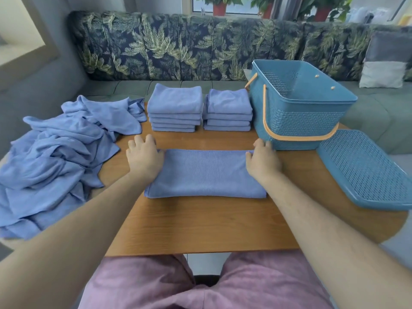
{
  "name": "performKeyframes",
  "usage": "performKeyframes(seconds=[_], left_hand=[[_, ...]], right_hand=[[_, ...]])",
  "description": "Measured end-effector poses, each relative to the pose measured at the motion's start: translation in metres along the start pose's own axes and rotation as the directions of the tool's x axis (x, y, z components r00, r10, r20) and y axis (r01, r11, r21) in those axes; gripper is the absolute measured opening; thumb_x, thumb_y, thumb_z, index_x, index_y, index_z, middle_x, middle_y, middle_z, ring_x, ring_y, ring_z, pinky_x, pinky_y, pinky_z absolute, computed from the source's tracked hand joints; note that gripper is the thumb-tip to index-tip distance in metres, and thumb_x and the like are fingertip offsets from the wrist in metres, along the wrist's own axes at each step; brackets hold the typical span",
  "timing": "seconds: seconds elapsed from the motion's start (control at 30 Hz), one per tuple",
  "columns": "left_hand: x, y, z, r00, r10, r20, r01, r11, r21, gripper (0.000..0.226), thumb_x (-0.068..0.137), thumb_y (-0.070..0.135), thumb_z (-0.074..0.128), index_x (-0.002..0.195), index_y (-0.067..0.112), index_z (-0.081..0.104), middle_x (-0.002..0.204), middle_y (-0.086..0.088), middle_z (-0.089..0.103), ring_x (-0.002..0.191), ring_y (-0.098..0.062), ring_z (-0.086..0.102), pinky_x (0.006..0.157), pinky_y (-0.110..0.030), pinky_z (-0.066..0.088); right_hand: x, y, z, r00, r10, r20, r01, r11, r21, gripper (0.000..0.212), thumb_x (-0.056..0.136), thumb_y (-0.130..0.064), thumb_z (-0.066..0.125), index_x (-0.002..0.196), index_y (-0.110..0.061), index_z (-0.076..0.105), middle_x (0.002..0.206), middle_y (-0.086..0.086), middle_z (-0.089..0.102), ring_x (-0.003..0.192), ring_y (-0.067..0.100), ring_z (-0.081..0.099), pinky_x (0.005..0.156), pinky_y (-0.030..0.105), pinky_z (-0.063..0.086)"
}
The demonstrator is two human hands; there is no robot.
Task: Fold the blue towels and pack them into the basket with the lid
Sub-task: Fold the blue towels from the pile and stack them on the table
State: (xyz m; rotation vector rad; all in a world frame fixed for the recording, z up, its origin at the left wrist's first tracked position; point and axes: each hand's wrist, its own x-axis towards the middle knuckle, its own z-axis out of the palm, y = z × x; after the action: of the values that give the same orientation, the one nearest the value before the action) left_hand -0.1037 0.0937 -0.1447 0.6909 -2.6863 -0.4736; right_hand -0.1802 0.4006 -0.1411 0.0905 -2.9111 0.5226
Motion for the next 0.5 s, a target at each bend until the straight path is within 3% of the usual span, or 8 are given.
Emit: performKeyframes(seconds=[0.03,0.1,0.2,0.3,0.37,0.5], left_hand=[[-0.009,0.009,0.001,0.994,0.072,-0.076,-0.067,0.996,0.066,0.025,0.091,0.025,0.061,0.112,0.012,0.060,0.118,-0.013,0.052,0.113,-0.036,0.047,0.089,-0.046,0.038],[-0.031,0.036,0.007,0.964,0.247,-0.096,-0.248,0.969,0.003,0.029,0.094,0.026,0.058,0.119,0.014,0.063,0.129,-0.008,0.054,0.123,-0.032,0.046,0.096,-0.046,0.036],[-0.062,0.070,0.024,0.908,0.386,0.163,-0.350,0.912,-0.213,0.052,0.100,0.043,0.038,0.144,0.018,0.051,0.154,-0.002,0.044,0.145,-0.026,0.034,0.116,-0.044,0.028],[-0.067,0.058,0.035,0.882,0.343,0.322,-0.332,0.939,-0.091,0.061,0.102,0.053,0.021,0.157,0.028,0.029,0.166,0.007,0.020,0.154,-0.018,0.011,0.125,-0.043,0.009],[-0.059,0.036,0.032,0.906,0.278,0.320,-0.290,0.957,-0.012,0.060,0.103,0.056,0.024,0.158,0.032,0.024,0.167,0.010,0.011,0.155,-0.015,0.003,0.125,-0.040,0.002],[-0.040,0.001,0.019,0.916,0.227,0.332,-0.249,0.968,0.025,0.064,0.101,0.061,0.025,0.158,0.035,0.021,0.167,0.011,0.008,0.155,-0.014,0.002,0.126,-0.042,0.003]], right_hand=[[-0.008,-0.009,-0.001,0.998,-0.031,-0.057,0.025,0.994,-0.103,0.027,0.098,-0.027,0.055,0.121,-0.014,0.053,0.126,0.010,0.055,0.116,0.033,0.053,0.090,0.042,0.043],[-0.027,-0.038,-0.001,0.979,-0.170,-0.111,0.155,0.979,-0.135,0.037,0.098,-0.024,0.050,0.134,-0.017,0.051,0.139,0.008,0.051,0.132,0.030,0.043,0.104,0.044,0.035],[-0.053,-0.082,0.012,0.949,-0.299,0.097,0.299,0.954,0.023,0.048,0.105,-0.029,0.035,0.153,-0.024,0.038,0.165,0.001,0.027,0.153,0.025,0.016,0.123,0.043,0.016],[-0.059,-0.074,0.027,0.918,-0.255,0.303,0.265,0.964,0.007,0.054,0.108,-0.043,0.021,0.160,-0.030,0.022,0.170,-0.005,0.008,0.156,0.020,0.001,0.126,0.042,0.000],[-0.056,-0.051,0.029,0.917,-0.211,0.338,0.242,0.969,-0.053,0.058,0.106,-0.051,0.015,0.161,-0.033,0.014,0.169,-0.008,0.000,0.156,0.016,-0.007,0.126,0.042,-0.006],[-0.044,-0.016,0.020,0.927,-0.138,0.348,0.182,0.978,-0.099,0.062,0.103,-0.059,0.009,0.161,-0.038,0.007,0.168,-0.011,-0.007,0.155,0.012,-0.011,0.125,0.042,-0.008]])
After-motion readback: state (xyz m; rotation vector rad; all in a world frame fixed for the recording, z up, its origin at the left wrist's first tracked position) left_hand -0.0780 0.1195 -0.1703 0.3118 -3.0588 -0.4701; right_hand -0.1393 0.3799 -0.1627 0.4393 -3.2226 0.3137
